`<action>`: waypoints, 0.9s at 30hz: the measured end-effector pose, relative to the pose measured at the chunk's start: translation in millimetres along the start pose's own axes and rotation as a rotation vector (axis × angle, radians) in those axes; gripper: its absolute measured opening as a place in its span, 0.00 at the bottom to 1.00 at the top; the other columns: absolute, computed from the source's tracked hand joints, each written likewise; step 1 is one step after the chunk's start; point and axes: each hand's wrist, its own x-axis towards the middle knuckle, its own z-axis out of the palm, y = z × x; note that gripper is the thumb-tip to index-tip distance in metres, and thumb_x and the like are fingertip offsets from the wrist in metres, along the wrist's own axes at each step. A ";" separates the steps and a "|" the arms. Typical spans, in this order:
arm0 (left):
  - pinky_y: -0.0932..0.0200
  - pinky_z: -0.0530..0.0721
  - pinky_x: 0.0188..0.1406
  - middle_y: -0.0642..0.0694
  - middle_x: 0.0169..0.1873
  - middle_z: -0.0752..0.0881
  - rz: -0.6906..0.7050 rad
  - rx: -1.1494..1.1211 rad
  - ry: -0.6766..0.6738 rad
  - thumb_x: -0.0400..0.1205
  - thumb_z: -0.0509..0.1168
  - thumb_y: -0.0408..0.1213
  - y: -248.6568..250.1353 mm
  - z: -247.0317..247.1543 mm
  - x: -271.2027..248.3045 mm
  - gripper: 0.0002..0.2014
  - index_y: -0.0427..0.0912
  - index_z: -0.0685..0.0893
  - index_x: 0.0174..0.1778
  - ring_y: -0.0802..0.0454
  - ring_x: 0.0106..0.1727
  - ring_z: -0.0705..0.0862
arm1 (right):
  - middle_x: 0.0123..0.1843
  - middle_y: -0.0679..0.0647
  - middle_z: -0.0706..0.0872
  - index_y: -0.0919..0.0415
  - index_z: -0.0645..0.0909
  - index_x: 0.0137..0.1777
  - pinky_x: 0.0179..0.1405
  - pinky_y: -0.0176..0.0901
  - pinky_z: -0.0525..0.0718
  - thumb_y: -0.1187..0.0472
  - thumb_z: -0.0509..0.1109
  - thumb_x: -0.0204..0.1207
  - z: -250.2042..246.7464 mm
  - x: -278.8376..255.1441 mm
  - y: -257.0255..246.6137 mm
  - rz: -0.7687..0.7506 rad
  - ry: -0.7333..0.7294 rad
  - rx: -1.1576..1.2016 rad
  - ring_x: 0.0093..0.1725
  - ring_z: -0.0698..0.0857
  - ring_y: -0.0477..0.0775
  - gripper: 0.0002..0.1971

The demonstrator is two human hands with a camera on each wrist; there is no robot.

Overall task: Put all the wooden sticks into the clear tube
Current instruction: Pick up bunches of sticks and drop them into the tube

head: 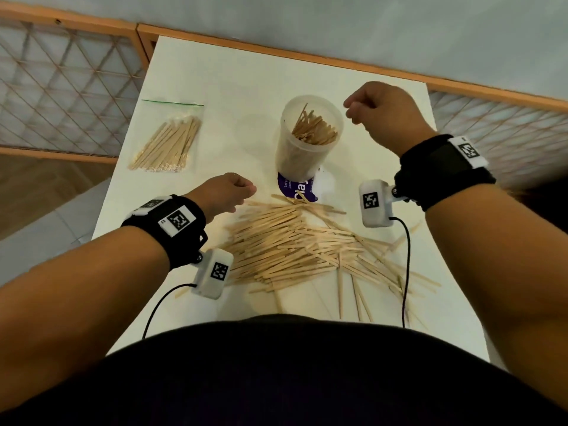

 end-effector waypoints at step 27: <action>0.32 0.27 0.73 0.42 0.83 0.33 0.447 1.155 0.095 0.69 0.61 0.74 -65.0 142.2 -42.1 0.57 0.52 0.35 0.83 0.35 0.81 0.28 | 0.83 0.56 0.26 0.45 0.27 0.81 0.72 0.81 0.36 0.22 0.67 0.58 95.8 -242.7 179.0 0.420 -0.295 -0.521 0.82 0.28 0.64 0.65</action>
